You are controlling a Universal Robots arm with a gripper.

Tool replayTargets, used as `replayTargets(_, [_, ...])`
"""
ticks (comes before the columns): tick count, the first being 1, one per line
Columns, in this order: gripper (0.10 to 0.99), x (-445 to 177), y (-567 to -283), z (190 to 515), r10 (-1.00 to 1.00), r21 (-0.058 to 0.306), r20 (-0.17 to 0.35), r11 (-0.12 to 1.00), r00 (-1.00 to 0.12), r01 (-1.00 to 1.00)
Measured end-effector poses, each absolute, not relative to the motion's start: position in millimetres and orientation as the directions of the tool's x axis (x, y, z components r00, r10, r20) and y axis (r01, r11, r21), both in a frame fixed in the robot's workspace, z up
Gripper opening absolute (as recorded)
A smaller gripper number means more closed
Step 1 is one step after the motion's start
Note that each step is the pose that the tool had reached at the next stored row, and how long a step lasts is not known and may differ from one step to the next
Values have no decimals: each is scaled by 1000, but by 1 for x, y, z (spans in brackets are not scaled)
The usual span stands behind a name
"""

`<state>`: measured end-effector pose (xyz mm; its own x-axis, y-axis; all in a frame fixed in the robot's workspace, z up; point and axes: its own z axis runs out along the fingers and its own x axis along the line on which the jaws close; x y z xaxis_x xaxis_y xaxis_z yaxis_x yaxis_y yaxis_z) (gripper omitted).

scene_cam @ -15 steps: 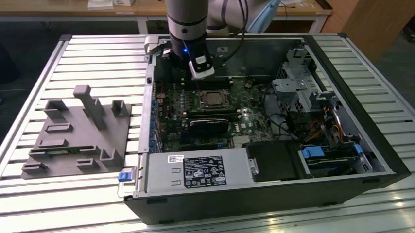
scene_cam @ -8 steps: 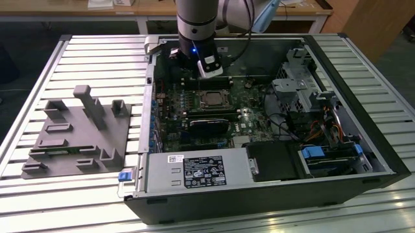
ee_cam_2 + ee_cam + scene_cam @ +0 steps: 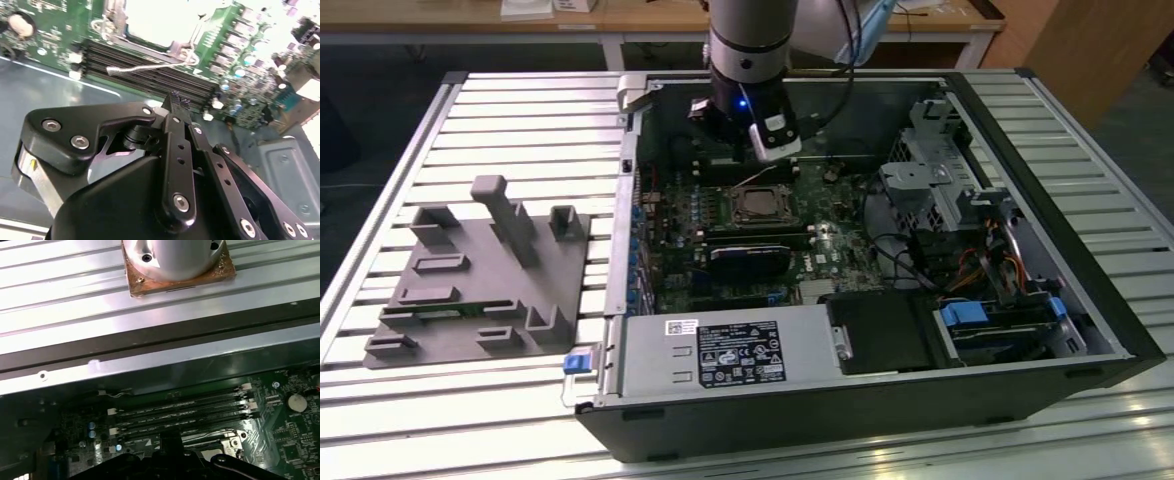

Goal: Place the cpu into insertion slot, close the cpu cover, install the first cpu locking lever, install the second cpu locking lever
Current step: 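Install the first cpu locking lever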

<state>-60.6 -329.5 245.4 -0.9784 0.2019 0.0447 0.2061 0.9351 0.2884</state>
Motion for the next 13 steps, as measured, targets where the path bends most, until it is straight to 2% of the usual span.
replayTargets(13, [106, -22, -330, 245, 204, 288, 47, 935, -978, 208])
